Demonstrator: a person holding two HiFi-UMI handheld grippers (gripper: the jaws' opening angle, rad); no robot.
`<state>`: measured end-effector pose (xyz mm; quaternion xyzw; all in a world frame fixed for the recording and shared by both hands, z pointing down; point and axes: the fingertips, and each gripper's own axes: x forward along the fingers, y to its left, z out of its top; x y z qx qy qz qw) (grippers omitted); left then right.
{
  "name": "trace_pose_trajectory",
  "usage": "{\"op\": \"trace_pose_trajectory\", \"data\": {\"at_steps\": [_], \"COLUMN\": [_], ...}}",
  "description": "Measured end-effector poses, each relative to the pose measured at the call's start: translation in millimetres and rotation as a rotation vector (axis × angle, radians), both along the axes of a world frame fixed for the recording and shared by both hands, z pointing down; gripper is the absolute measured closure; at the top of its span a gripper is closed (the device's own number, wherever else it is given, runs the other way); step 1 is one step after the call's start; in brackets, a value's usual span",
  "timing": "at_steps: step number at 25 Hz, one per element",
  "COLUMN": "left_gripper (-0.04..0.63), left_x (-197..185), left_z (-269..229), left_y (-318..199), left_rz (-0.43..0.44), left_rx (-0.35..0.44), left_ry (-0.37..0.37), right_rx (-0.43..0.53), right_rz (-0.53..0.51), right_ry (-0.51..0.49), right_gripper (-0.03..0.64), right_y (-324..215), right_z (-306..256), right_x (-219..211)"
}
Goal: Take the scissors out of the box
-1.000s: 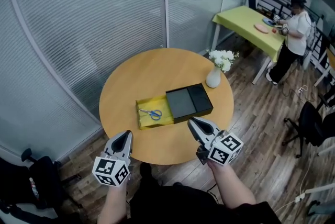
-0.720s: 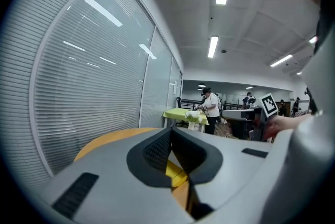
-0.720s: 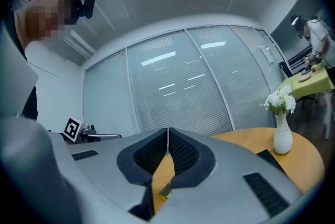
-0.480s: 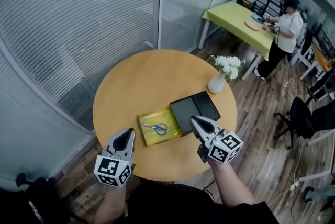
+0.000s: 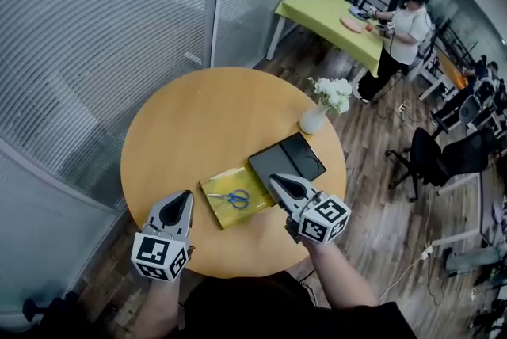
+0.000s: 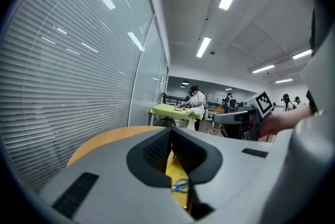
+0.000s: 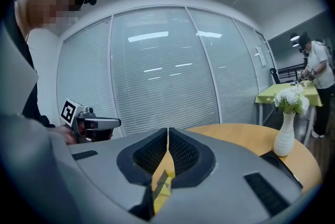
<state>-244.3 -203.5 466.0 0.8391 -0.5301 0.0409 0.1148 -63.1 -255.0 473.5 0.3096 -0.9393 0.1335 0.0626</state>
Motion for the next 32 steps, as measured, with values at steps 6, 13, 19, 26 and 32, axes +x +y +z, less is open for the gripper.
{"op": "trace_pose_trajectory", "data": {"at_steps": [6, 13, 19, 26, 32], "left_gripper": [0.583, 0.583, 0.583, 0.583, 0.583], "left_x": [7.3, 10.3, 4.2, -6.1, -15.8], "left_z": [6.6, 25.5, 42.6, 63.9, 77.0], "left_y": [-9.7, -16.3, -21.8, -21.1, -22.2], "left_rz": [0.019, -0.002, -0.034, -0.080, -0.114], "left_rx": [-0.014, -0.059, -0.088, -0.128, -0.147], "left_ry": [0.031, 0.042, 0.052, 0.075, 0.087], "right_rx": [-0.032, -0.070, -0.129, -0.153, -0.173], "right_rz": [-0.062, -0.207, -0.358, -0.476, -0.545], "right_ry": [0.138, 0.346, 0.526, 0.694, 0.848], "right_gripper": [0.578, 0.577, 0.577, 0.571, 0.501], "right_y": [-3.1, -9.8, -12.1, -11.5, -10.9], "right_z": [32.1, 92.6, 158.0, 214.6, 256.6], "right_x": [-10.9, -29.3, -46.0, -54.8, -47.4]}}
